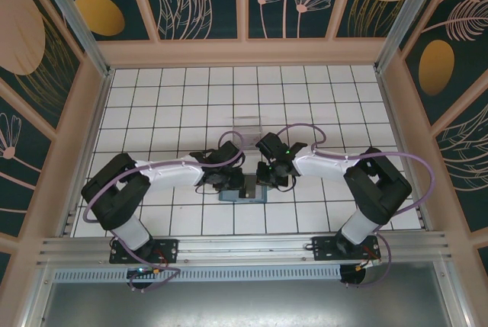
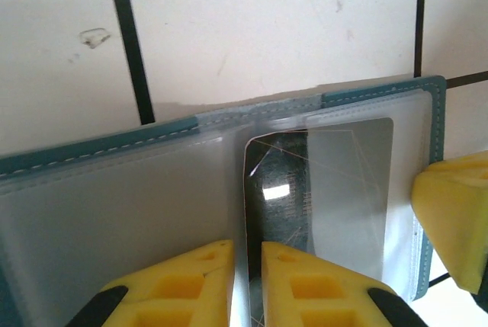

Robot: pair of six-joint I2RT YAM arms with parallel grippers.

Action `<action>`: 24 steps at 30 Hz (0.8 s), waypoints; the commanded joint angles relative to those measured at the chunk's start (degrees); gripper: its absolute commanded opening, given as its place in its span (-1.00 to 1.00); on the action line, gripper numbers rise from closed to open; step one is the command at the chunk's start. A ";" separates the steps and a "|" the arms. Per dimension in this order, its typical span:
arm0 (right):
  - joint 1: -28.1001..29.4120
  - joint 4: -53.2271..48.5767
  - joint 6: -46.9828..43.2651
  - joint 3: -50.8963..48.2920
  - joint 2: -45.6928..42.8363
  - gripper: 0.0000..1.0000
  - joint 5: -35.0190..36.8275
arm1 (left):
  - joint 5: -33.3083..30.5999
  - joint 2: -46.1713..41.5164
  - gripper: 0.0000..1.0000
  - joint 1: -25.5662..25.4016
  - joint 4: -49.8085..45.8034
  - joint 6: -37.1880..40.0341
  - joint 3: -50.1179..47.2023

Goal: Take the credit cards out of the card holder

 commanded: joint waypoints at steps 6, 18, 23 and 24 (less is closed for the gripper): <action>0.34 -1.44 0.62 -0.81 -0.02 -0.73 1.40 | -0.54 -3.60 -0.62 0.36 -0.59 -0.49 -0.85; 0.28 -1.58 0.66 -0.81 -0.30 -0.73 1.58 | 13.18 -5.68 -0.40 4.80 15.23 -3.56 -9.24; 0.27 -1.87 0.84 -0.73 -0.68 -0.72 1.66 | 13.74 -4.04 -0.39 4.99 15.75 -3.52 -9.75; 0.31 -1.95 0.83 -0.72 -0.80 -0.73 1.72 | 13.74 -3.91 -0.41 5.06 15.67 -3.63 -9.81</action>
